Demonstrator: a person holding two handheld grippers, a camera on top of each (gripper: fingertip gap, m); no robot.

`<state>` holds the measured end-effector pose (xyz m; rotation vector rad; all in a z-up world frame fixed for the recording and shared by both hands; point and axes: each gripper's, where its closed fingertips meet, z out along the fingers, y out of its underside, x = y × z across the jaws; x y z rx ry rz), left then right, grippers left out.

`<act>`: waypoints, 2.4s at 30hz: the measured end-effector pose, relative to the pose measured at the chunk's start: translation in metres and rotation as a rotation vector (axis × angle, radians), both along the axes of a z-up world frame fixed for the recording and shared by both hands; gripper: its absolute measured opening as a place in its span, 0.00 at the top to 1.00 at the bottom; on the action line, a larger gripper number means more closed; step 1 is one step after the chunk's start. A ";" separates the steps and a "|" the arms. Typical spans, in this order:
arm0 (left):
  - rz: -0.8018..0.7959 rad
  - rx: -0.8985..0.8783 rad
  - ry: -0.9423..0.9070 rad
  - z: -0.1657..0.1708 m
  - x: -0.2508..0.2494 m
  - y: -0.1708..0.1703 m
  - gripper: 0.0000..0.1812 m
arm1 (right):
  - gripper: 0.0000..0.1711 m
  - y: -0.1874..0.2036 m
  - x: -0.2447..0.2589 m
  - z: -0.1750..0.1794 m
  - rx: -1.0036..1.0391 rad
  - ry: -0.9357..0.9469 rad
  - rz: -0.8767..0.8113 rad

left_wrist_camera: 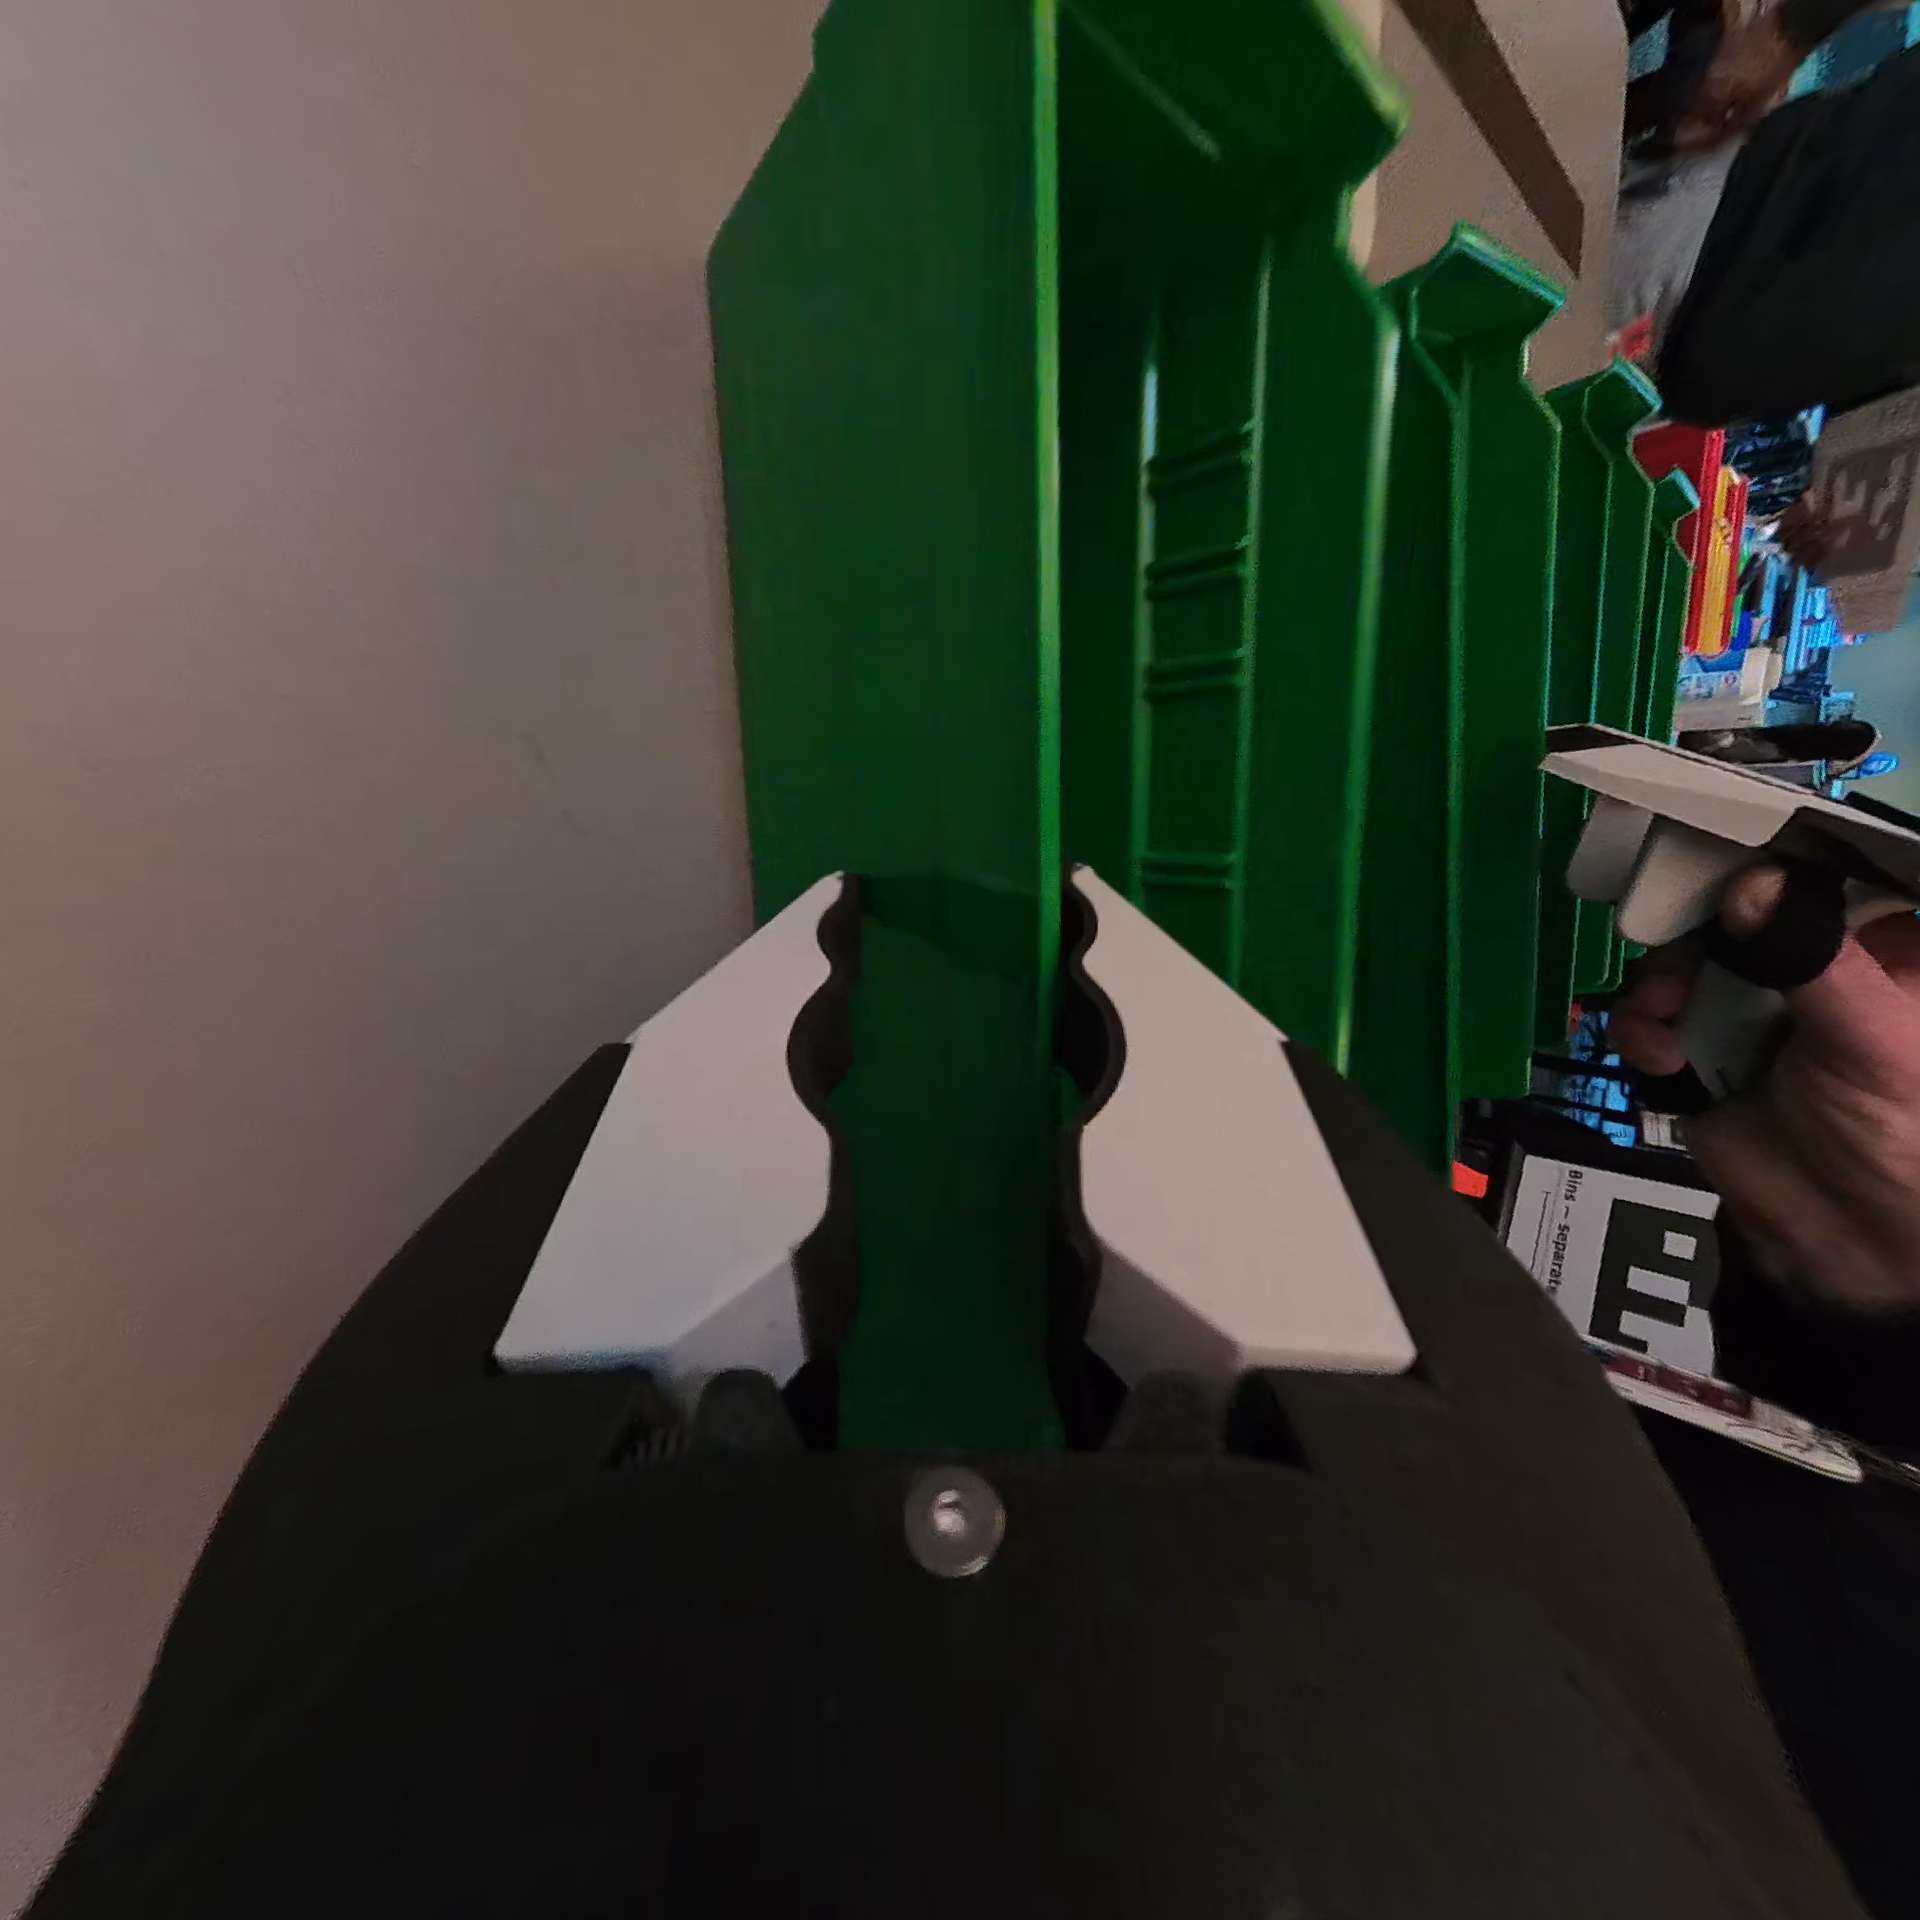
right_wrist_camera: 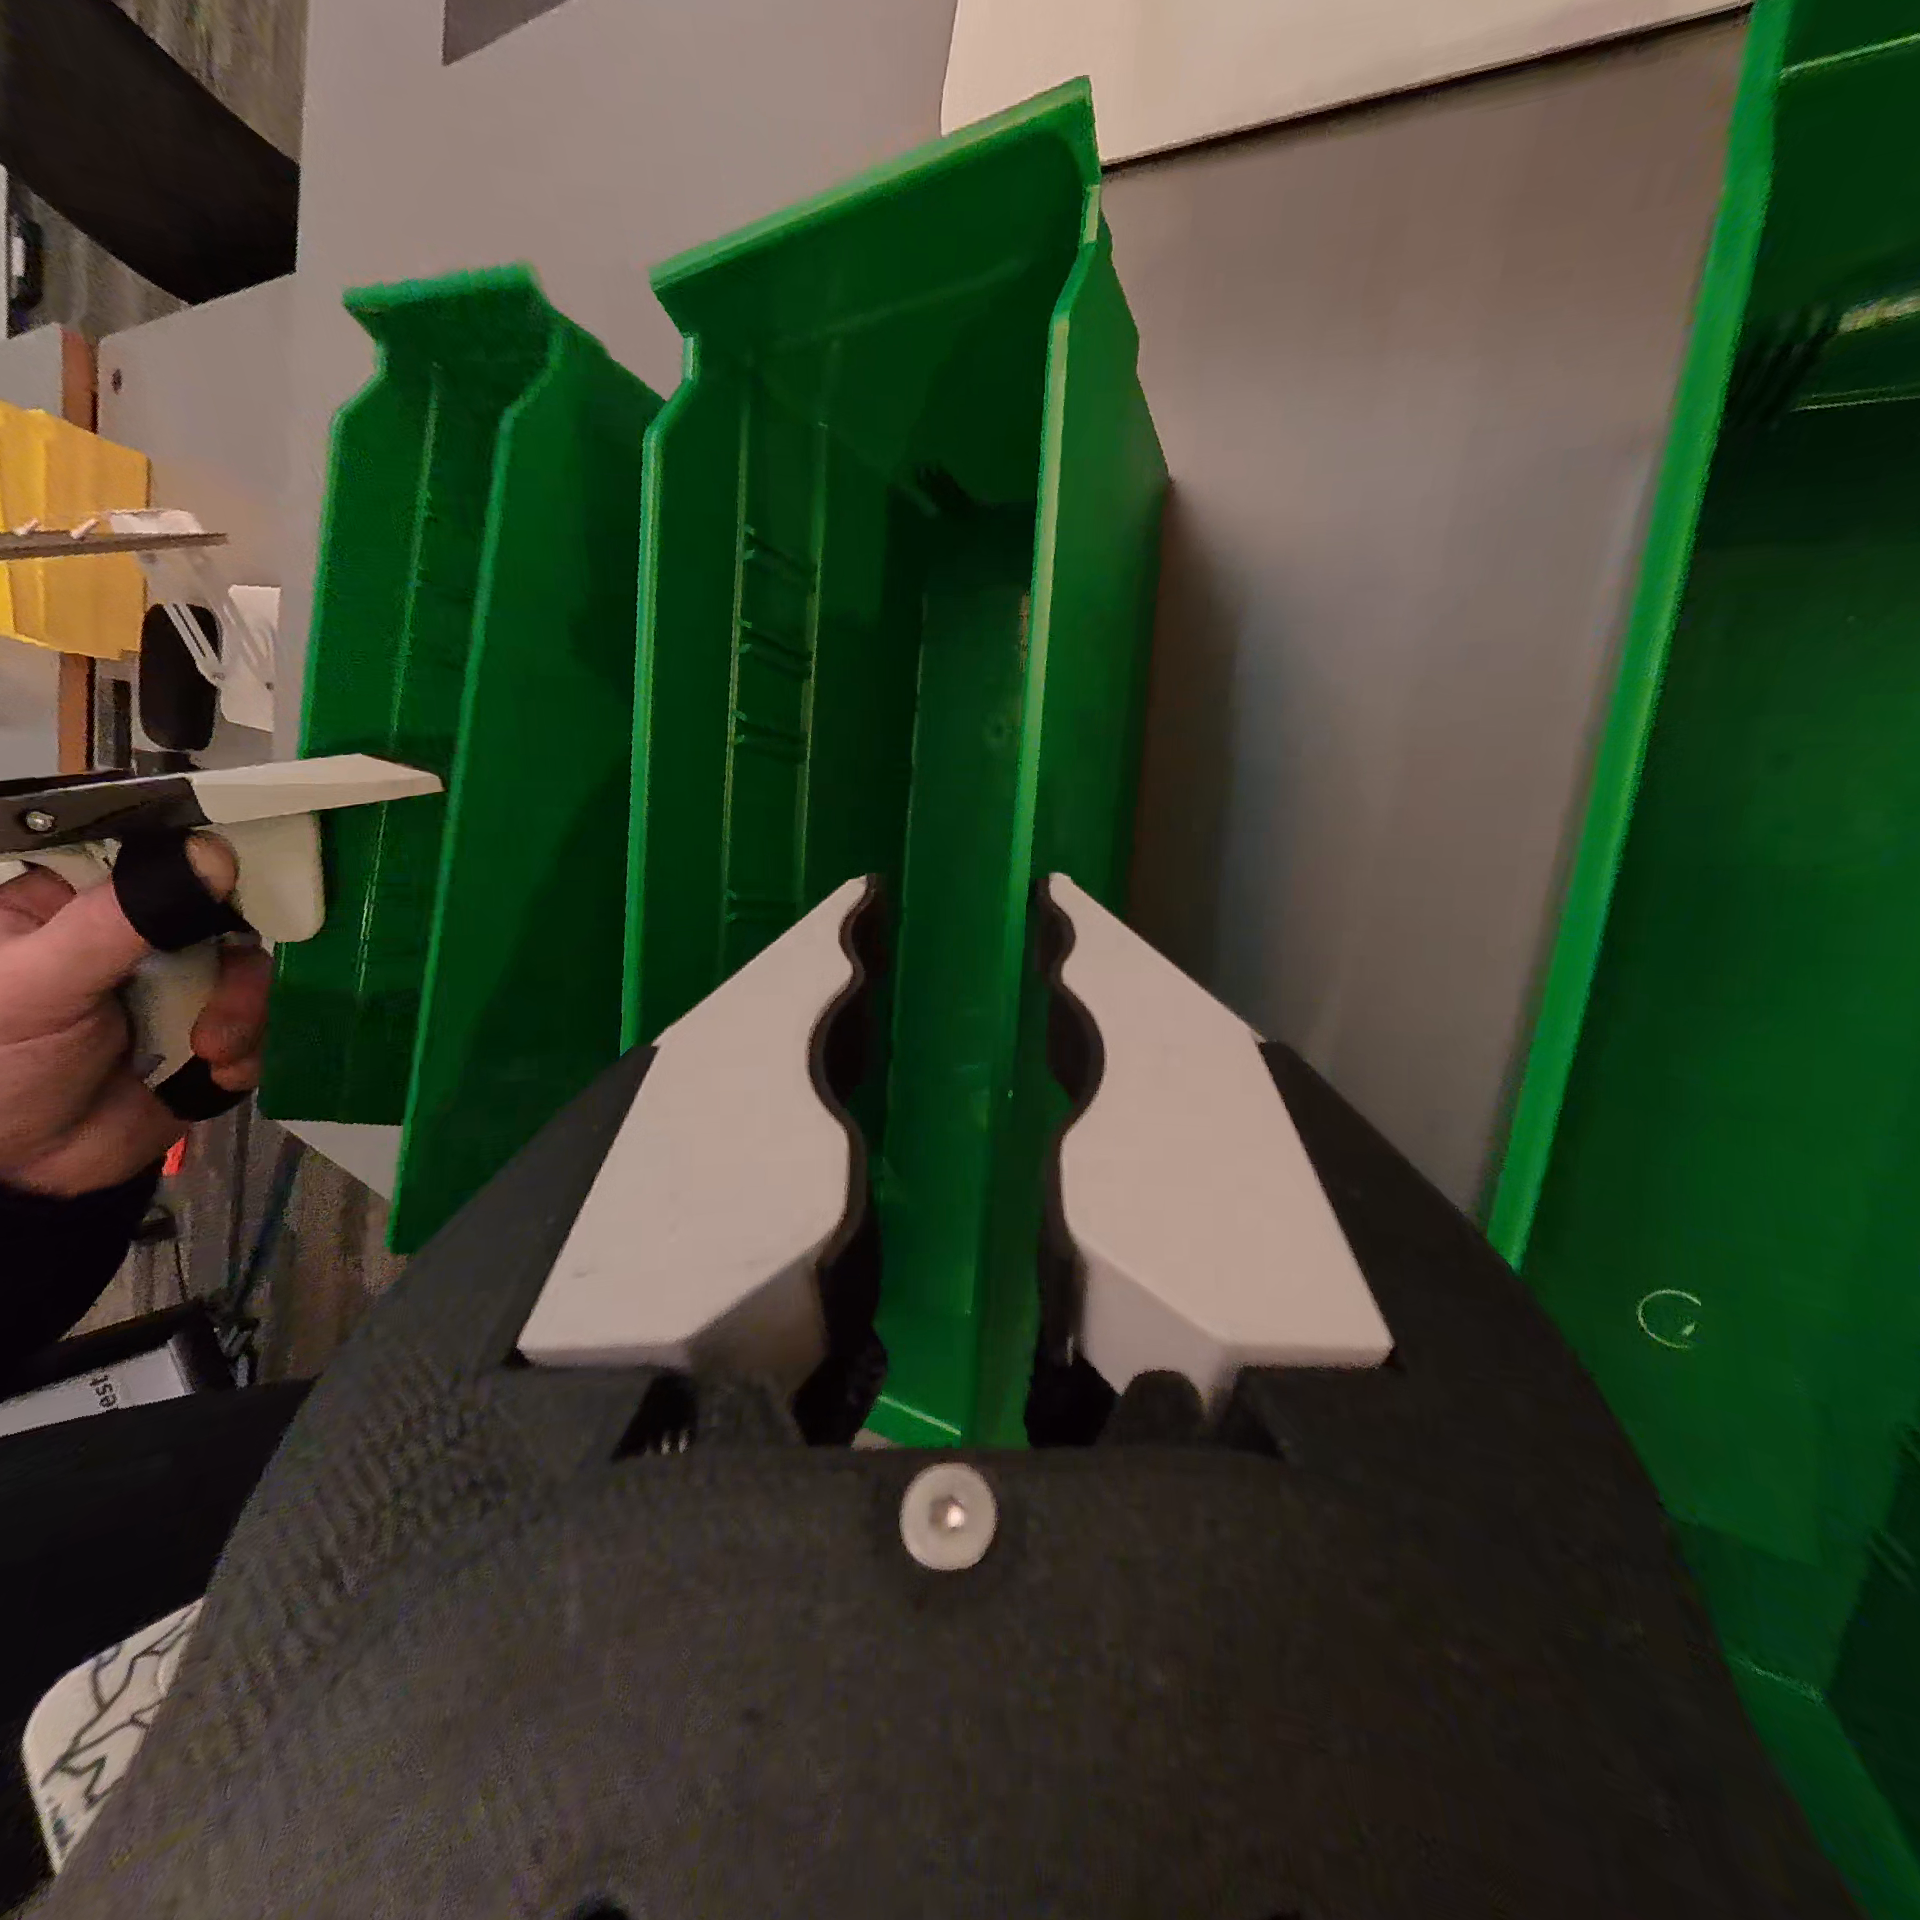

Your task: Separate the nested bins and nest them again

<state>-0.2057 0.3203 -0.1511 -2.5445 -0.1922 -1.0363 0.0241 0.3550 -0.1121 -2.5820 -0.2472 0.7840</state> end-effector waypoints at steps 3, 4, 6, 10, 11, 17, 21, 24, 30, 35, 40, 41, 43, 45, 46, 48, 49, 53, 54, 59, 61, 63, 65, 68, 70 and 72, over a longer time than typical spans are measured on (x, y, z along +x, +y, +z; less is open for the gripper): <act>0.013 0.028 -0.009 0.009 0.002 0.002 0.77 | 0.82 -0.002 -0.001 0.007 0.033 0.000 0.034; 0.021 0.046 -0.022 0.015 0.003 0.003 0.74 | 0.80 -0.003 -0.001 0.010 0.051 -0.005 0.049; 0.022 0.096 -0.025 0.028 0.001 0.006 0.75 | 0.81 -0.003 -0.001 0.020 0.103 -0.006 0.082; 0.058 0.263 -0.039 0.072 -0.009 0.015 0.75 | 0.83 0.000 -0.001 0.054 0.240 0.033 0.144; 0.054 0.322 -0.065 0.087 -0.008 0.017 0.76 | 0.85 0.000 -0.004 0.066 0.279 0.056 0.171; -0.136 0.705 -0.232 0.198 0.052 0.007 0.87 | 0.98 -0.016 -0.061 0.153 0.442 0.331 0.407; -0.295 0.852 -0.331 0.249 0.114 -0.010 0.92 | 1.00 -0.019 -0.096 0.184 0.485 0.464 0.470; -0.382 0.934 -0.422 0.275 0.155 -0.024 0.92 | 1.00 -0.030 -0.113 0.200 0.464 0.558 0.546; -0.509 0.998 -0.699 0.318 0.191 -0.052 0.91 | 1.00 -0.067 -0.111 0.219 0.515 0.632 0.746; -0.596 1.055 -0.728 0.337 0.213 -0.075 0.92 | 1.00 -0.084 -0.094 0.239 0.577 0.713 0.799; -0.671 1.098 -0.822 0.360 0.223 -0.094 0.87 | 1.00 -0.069 -0.069 0.251 0.677 0.632 0.759; -0.663 1.105 -0.834 0.365 0.224 -0.093 0.86 | 1.00 -0.068 -0.065 0.250 0.673 0.634 0.769; -0.686 1.079 -0.824 0.363 0.232 -0.093 0.84 | 0.90 -0.079 -0.065 0.254 0.638 0.691 0.825; -0.689 1.079 -0.839 0.363 0.237 -0.093 0.83 | 0.92 -0.077 -0.066 0.254 0.646 0.676 0.804; -0.696 1.080 -0.835 0.363 0.239 -0.094 0.82 | 0.91 -0.075 -0.065 0.254 0.649 0.663 0.801; -0.712 1.071 -0.846 0.364 0.242 -0.096 0.78 | 0.88 -0.074 -0.064 0.253 0.657 0.619 0.803; -0.717 1.078 -0.851 0.365 0.243 -0.097 0.77 | 0.90 -0.074 -0.063 0.254 0.673 0.604 0.802; -0.769 1.098 -0.821 0.368 0.249 -0.102 0.71 | 0.99 -0.078 -0.063 0.263 0.701 0.608 0.817; -0.787 1.088 -0.820 0.369 0.251 -0.103 0.68 | 1.00 -0.077 -0.062 0.264 0.716 0.595 0.818; -0.806 1.063 -0.794 0.366 0.252 -0.101 0.73 | 0.96 -0.074 -0.057 0.263 0.733 0.532 0.851; -0.741 1.092 -0.899 0.381 0.236 -0.096 0.74 | 0.89 -0.066 -0.050 0.270 0.699 0.595 0.797; -0.669 1.127 -0.998 0.396 0.220 -0.091 0.71 | 0.85 -0.057 -0.044 0.264 0.674 0.588 0.757; -0.660 1.152 -1.072 0.405 0.214 -0.095 0.67 | 0.83 -0.062 -0.046 0.250 0.639 0.558 0.788; -0.712 1.122 -1.056 0.401 0.229 -0.101 0.56 | 0.83 -0.071 -0.057 0.242 0.594 0.565 0.816; -0.717 1.129 -1.095 0.405 0.233 -0.105 0.53 | 0.87 -0.075 -0.064 0.239 0.588 0.557 0.825; -0.725 1.131 -1.106 0.408 0.238 -0.109 0.49 | 0.90 -0.079 -0.067 0.239 0.562 0.581 0.831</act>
